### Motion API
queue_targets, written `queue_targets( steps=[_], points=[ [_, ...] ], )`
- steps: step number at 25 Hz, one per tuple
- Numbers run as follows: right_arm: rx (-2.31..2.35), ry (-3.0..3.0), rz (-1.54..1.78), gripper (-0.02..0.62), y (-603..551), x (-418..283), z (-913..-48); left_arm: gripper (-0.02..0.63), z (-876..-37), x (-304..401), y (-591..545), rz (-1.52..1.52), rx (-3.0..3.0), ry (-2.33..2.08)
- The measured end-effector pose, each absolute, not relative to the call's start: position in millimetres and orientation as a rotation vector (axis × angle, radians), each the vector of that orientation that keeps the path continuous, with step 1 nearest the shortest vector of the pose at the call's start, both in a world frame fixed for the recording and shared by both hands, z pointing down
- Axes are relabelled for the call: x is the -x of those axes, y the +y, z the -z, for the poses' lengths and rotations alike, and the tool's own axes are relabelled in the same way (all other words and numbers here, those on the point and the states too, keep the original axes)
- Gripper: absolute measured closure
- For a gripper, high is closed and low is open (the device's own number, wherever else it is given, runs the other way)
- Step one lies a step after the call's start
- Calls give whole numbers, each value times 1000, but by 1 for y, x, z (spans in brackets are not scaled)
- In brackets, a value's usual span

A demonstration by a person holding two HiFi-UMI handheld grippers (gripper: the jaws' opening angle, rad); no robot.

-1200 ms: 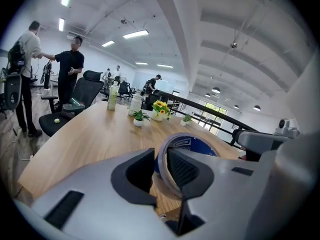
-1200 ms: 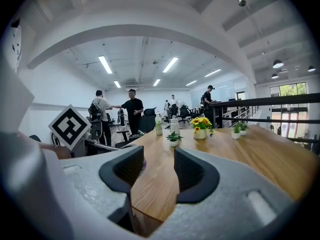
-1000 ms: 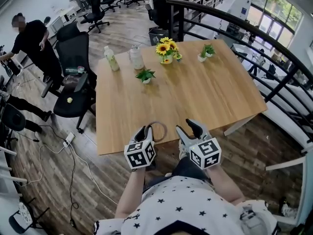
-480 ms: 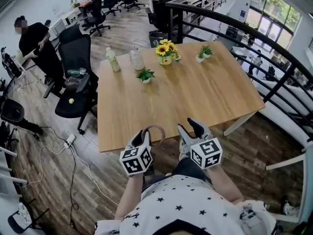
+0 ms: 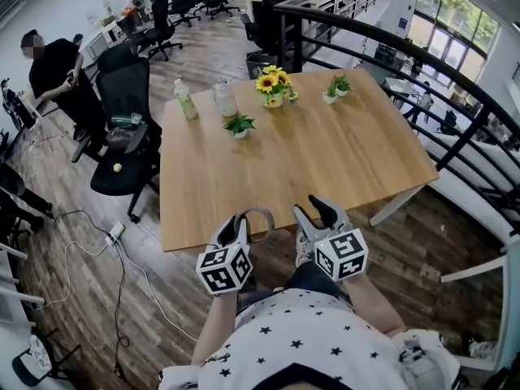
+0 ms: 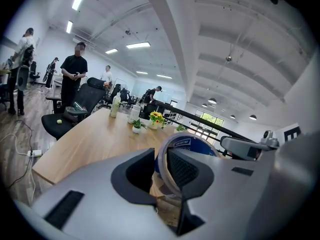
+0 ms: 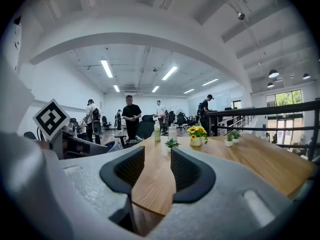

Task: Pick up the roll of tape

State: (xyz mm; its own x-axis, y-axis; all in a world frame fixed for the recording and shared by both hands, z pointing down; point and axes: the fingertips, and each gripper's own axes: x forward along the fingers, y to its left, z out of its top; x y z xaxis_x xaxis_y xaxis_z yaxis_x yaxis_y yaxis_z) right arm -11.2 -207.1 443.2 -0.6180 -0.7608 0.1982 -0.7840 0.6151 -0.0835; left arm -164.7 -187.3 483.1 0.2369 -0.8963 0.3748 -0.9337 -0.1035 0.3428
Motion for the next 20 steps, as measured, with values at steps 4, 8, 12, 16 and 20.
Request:
queue_targets(
  steps=[4,8,12,16,20],
  points=[
    [-1292,-2691,-245,434,-209,13,-446,532,-484,166,-189,-88,-2006,-1669],
    [-1287,-2685,-248,439,-209,15,-446,532,-481,168,-189,-87,-2002,-1673],
    [-1289,-2679,-251,439,-211,16,-448,532,-484,170,-191,-86,-1994,-1670],
    [-1290,-2672,-252,439,-213,19,-452,532,-490,173,-194,-87,-1986,-1662],
    [-1293,-2665,-251,439,-217,20,-454,532,-493,175,-198,-88,-1984,-1657]
  ],
)
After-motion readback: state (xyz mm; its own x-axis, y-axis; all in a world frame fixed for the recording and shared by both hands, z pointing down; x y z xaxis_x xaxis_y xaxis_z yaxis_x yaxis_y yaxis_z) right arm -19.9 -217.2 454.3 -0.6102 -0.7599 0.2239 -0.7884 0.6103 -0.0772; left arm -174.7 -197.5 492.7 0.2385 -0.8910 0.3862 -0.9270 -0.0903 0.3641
